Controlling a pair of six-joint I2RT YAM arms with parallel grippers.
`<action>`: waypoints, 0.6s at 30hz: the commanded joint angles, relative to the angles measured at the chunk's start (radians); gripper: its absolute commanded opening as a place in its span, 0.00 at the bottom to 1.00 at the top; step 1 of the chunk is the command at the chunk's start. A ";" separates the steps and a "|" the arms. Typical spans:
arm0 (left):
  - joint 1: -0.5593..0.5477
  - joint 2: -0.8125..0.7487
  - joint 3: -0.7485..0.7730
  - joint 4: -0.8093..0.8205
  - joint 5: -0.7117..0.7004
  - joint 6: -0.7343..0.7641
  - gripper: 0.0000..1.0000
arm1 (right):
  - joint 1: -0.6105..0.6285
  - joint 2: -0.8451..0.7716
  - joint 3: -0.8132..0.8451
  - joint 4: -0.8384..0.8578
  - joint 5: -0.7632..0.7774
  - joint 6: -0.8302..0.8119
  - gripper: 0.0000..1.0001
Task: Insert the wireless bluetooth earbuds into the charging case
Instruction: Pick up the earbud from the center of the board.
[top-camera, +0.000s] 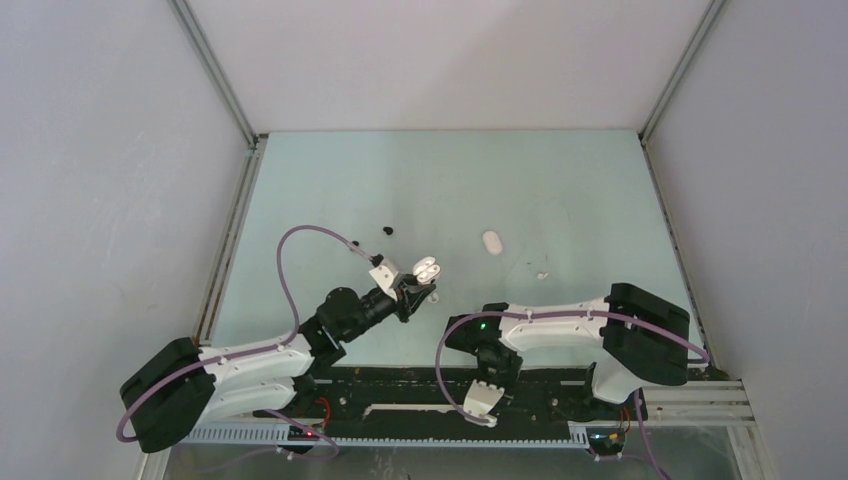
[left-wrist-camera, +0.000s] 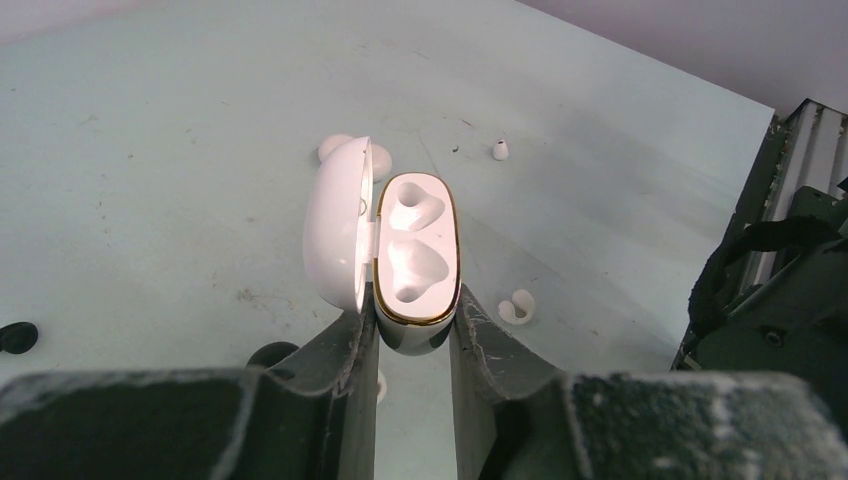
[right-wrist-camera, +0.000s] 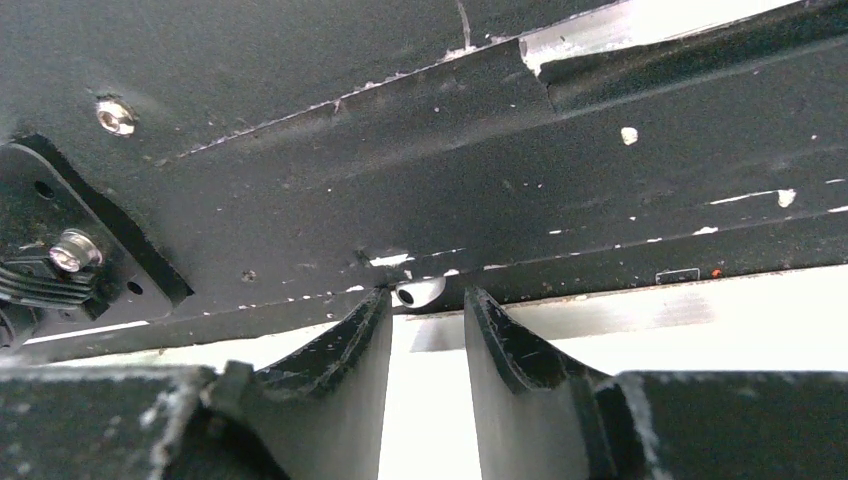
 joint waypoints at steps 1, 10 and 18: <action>0.006 -0.012 -0.013 0.039 -0.017 0.004 0.01 | 0.009 0.032 0.000 0.019 -0.027 -0.009 0.36; 0.006 -0.031 -0.028 0.036 -0.016 0.003 0.00 | -0.001 0.055 -0.038 0.068 -0.005 -0.008 0.30; 0.008 -0.016 -0.021 0.036 -0.016 0.004 0.00 | 0.006 0.003 0.049 -0.023 -0.029 0.054 0.12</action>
